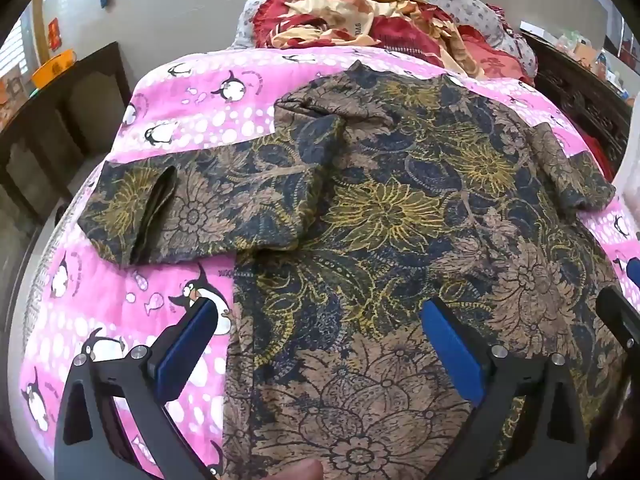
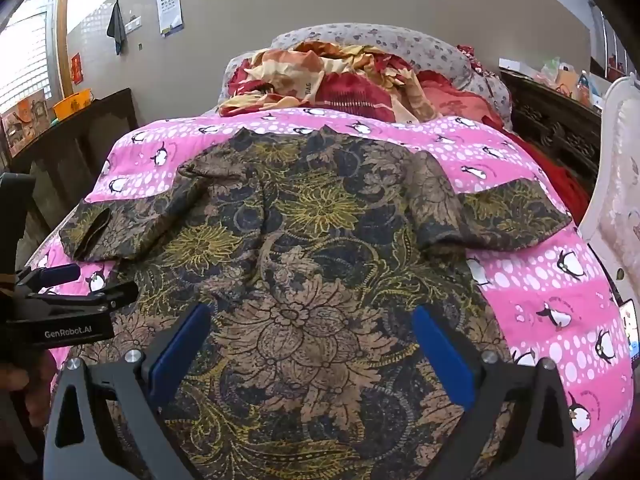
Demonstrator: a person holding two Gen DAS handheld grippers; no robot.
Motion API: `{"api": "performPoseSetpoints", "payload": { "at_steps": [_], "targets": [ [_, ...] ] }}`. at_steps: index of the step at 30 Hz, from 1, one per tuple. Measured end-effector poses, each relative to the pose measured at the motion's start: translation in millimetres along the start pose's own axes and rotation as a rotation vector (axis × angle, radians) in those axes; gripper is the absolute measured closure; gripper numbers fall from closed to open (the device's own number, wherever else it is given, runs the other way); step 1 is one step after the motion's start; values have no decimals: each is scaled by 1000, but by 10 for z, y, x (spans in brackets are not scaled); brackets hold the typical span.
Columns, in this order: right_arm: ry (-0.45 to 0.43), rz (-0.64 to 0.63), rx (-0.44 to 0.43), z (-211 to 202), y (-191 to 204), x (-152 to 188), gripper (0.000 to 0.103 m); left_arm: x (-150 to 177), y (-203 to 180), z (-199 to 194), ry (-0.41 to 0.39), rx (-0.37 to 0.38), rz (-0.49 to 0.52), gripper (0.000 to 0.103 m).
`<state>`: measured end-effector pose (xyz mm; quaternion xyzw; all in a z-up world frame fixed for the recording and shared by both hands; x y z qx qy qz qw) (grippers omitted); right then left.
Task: Fold small clothes
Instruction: 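Hover both grippers open over the floral shirt, aligning above its body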
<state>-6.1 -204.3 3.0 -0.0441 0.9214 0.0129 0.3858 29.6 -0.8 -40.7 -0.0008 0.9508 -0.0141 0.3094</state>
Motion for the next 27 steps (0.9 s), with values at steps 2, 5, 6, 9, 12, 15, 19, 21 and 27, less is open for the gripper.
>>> {"api": "performPoseSetpoints", "payload": {
  "at_steps": [2, 5, 6, 9, 12, 15, 19, 21, 27],
  "targets": [
    [2, 3, 1, -6, -15, 4, 0, 1, -9, -9, -4, 0, 10, 16],
    [13, 5, 3, 15, 18, 20, 0, 6, -1, 1, 4, 2, 5, 16],
    [17, 4, 3, 19, 31, 39, 0, 19, 6, 16, 5, 2, 5, 16],
    [26, 5, 26, 46, 25, 36, 0, 50, 5, 12, 0, -3, 10, 16],
    [40, -2, 51, 99, 25, 83, 0, 53, -20, 12, 6, -5, 10, 16],
    [70, -3, 68, 102, -50, 104, 0, 70, -47, 25, 10, -3, 15, 16],
    [100, 11, 85, 164, -97, 145, 0, 88, -78, 24, 12, 4, 24, 16],
    [103, 16, 85, 180, -112, 166, 0, 94, -89, 21, 12, 5, 27, 16],
    [115, 20, 79, 217, -116, 187, 0, 111, -114, 62, 22, 2, 28, 16]
  ]
}}
Point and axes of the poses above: each gripper's, at about its wrist camera, not at the fingertips, and z roughly the way its jaws point, y to its left, x to its underside, the point moved 5 cm from there along z, roughly the way its jaws point, and after that the axes turned 1 degree about -z, right-handed, at the moved point
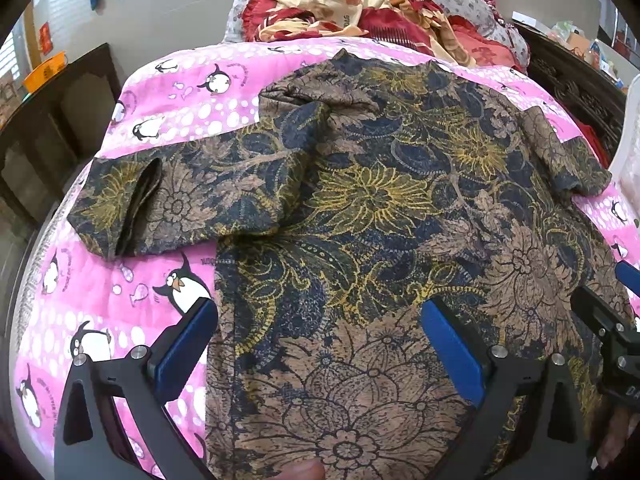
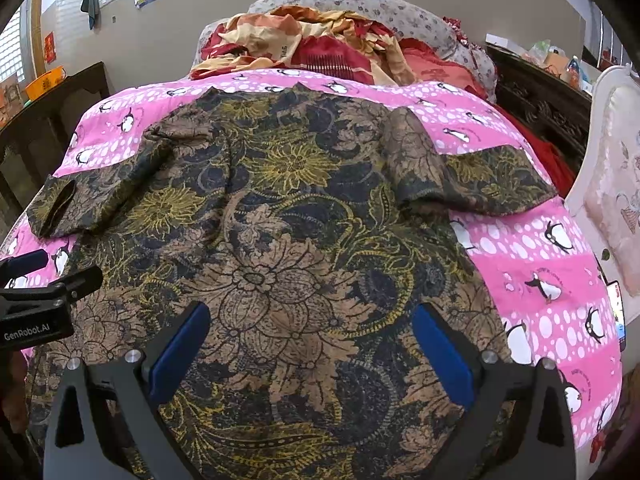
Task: Fold small clothes
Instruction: 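Hover both grippers open over the floral shirt, aligning above its body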
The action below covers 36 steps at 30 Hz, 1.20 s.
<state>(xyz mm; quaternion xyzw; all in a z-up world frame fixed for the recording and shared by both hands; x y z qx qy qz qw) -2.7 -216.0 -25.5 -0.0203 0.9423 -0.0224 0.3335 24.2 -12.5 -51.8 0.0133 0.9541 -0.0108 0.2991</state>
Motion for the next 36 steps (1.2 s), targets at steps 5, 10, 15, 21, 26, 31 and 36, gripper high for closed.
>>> {"api": "performPoseSetpoints", "payload": {
  "at_steps": [5, 10, 15, 21, 26, 31, 36],
  "targets": [
    [9, 2, -5, 35, 22, 11, 0, 25, 4, 37, 12, -10, -2, 16],
    [21, 3, -17, 76, 50, 25, 0, 30, 14, 51, 9, -4, -8, 16],
    [25, -5, -19, 94, 83, 24, 0, 40, 29, 89, 20, -7, -10, 16],
    [32, 0, -19, 109, 88, 24, 0, 50, 36, 112, 28, -6, -12, 16],
    [33, 0, -21, 118, 85, 26, 0, 51, 43, 123, 30, -4, -13, 16],
    [36, 2, -23, 133, 94, 36, 0, 54, 43, 134, 31, -5, -11, 16],
    [38, 2, -22, 137, 94, 36, 0, 60, 40, 144, 35, -5, -13, 16]
  ]
}}
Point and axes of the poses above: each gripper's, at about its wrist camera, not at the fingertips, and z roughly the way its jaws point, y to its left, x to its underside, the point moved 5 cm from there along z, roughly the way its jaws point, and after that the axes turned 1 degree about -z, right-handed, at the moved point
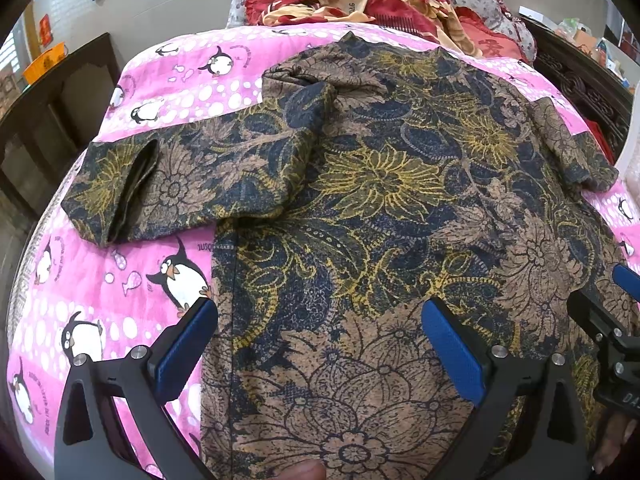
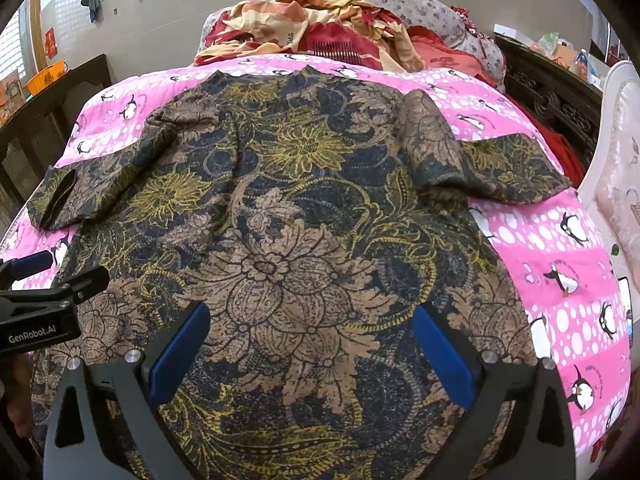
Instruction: Fold small clothes
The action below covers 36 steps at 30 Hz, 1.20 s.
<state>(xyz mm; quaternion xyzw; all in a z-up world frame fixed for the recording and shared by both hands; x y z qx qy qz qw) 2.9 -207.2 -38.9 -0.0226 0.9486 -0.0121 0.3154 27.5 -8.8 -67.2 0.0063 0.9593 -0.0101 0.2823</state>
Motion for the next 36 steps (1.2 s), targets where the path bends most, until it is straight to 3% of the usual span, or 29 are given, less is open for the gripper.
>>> {"api": "performPoseSetpoints", "payload": {
  "at_steps": [21, 28, 31, 33, 36],
  "targets": [
    [-38, 17, 25, 111, -220, -217, 0, -30, -84, 83, 7, -10, 29, 16],
    [-113, -49, 39, 514, -285, -460, 0, -381, -253, 192, -116, 16, 70, 16],
    [-8, -28, 19, 814, -330, -410, 0, -454, -338, 368, -131, 41, 69, 16],
    [-18, -9, -5, 811, -353, -415, 0, -401, -380, 561, -90, 37, 85, 16],
    [-9, -2, -15, 844, -357, -395, 0, -416, -323, 594, -77, 90, 39, 15]
  ]
}}
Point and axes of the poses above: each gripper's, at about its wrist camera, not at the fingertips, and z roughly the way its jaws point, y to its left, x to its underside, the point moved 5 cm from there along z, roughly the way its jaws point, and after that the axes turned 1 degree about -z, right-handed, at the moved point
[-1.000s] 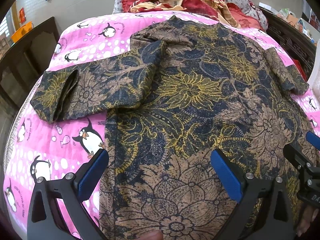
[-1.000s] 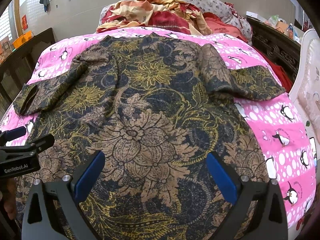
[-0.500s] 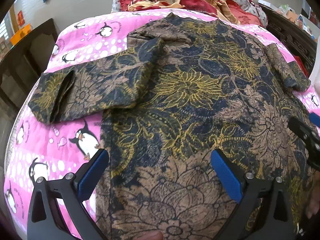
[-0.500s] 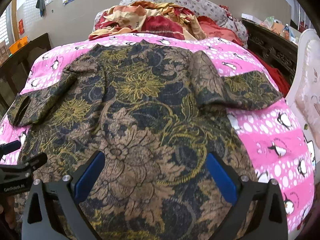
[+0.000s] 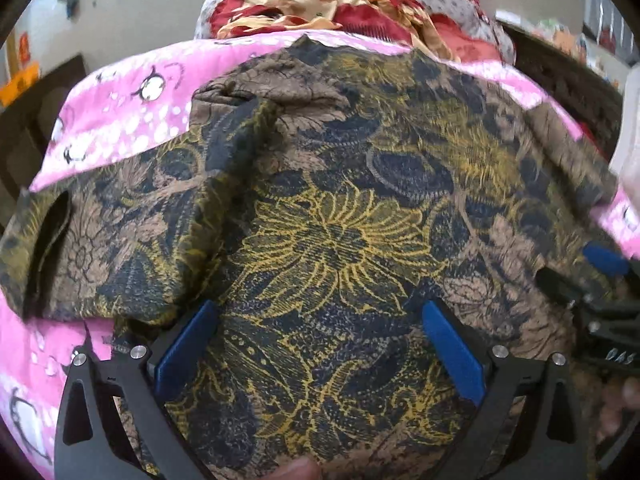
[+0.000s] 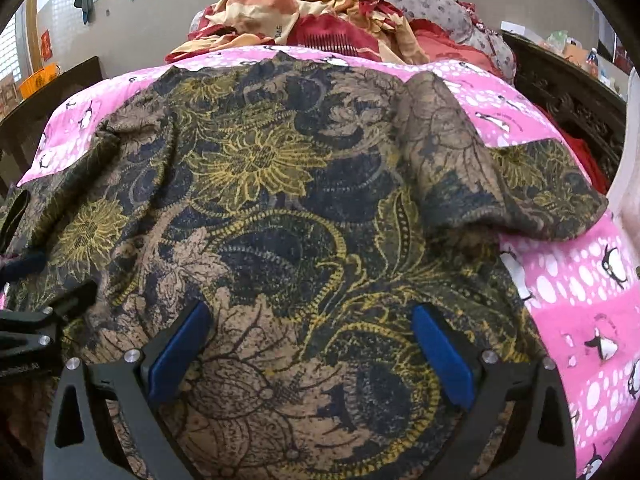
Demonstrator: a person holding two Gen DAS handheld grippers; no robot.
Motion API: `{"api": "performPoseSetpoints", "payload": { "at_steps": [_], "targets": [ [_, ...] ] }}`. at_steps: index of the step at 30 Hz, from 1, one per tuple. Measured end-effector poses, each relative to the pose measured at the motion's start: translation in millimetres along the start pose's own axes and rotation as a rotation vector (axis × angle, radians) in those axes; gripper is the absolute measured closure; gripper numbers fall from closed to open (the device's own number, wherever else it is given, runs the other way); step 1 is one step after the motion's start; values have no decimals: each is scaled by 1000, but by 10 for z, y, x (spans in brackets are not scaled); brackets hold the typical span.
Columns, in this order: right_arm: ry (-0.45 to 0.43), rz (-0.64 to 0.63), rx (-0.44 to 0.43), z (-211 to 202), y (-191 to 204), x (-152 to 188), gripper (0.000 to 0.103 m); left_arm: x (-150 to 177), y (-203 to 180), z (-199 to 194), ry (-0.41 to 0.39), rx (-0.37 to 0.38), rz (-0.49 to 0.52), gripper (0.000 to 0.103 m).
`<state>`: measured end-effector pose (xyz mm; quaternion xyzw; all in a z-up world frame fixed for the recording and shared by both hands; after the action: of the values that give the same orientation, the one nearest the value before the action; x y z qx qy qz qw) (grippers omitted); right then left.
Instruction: Fold small clothes
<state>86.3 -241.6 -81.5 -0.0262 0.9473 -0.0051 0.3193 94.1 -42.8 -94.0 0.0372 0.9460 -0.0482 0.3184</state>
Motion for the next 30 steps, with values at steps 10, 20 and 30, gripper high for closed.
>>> {"api": "performPoseSetpoints", "payload": {
  "at_steps": [10, 20, 30],
  "targets": [
    [2, 6, -14, 5, -15, 28, 0, 10, 11, -3, 7, 8, -1, 15],
    [3, -3, -5, 25, 0, 17, 0, 11, -10, 21, 14, -4, 7, 15],
    [-4, 3, -12, 29, 3, 4, 0, 11, -28, 32, 10, -28, 21, 14]
  ]
}}
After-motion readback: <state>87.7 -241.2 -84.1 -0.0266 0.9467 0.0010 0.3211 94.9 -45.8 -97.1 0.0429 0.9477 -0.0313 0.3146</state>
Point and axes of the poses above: each gripper's, at about its wrist camera, not at the fingertips, and z roughly the way its jaws point, y to its left, x to its underside, the point moved 5 cm from there along z, roughly the way its jaws point, and after that the axes turned 1 degree about -z, right-handed, at the moved point
